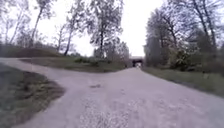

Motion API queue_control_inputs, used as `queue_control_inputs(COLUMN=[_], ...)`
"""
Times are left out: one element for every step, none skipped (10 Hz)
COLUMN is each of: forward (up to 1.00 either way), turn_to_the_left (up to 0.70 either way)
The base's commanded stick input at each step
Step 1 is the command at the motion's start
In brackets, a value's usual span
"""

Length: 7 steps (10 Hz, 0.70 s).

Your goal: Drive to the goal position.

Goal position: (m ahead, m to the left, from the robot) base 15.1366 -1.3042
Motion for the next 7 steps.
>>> queue_control_inputs(forward=[1.0,1.0,1.0,1.0,1.0,1.0,1.0], turn_to_the_left=[0.0,0.0,0.0,0.0,0.0,0.0,0.0])
